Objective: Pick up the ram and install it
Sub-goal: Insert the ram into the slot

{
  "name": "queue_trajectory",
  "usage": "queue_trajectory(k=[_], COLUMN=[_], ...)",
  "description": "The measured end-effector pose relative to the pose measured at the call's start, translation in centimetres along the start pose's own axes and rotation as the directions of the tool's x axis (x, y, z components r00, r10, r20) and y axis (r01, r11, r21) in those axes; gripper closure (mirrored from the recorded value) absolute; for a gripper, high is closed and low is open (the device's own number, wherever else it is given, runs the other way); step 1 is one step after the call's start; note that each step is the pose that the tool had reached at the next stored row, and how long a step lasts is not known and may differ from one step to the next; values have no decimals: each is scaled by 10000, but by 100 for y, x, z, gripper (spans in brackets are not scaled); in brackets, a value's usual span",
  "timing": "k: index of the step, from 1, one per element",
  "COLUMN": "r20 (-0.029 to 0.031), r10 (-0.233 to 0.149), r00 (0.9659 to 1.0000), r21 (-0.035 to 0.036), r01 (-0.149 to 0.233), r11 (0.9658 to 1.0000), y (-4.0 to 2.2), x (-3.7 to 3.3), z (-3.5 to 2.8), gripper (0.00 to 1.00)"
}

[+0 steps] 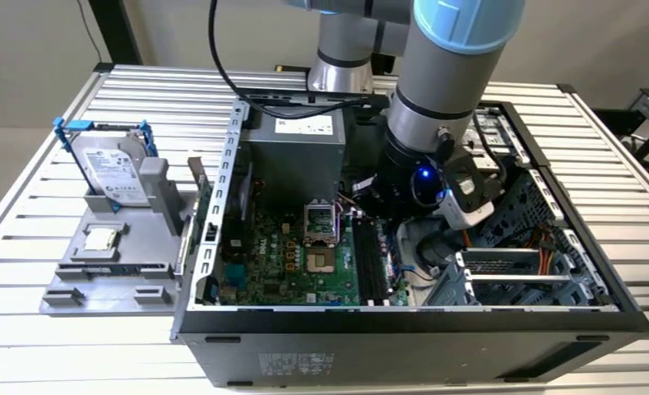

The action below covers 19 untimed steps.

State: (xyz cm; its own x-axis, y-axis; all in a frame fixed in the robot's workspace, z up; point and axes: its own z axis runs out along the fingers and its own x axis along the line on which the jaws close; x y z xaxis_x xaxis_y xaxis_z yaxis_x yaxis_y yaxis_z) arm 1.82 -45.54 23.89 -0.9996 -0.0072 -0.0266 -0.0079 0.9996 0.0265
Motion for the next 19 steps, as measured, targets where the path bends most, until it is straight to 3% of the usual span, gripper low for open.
queue_trajectory(k=[7,14,19], r20=[0,-1,-1], r10=[0,-3,-5], r00=[10000,10000,10000], r21=[46,150,162], r01=[0,3,5], r11=[10000,9999,9999], y=[-1,-1,-2], x=[21,47,65], z=[48,72,88], gripper=[100,100,100])
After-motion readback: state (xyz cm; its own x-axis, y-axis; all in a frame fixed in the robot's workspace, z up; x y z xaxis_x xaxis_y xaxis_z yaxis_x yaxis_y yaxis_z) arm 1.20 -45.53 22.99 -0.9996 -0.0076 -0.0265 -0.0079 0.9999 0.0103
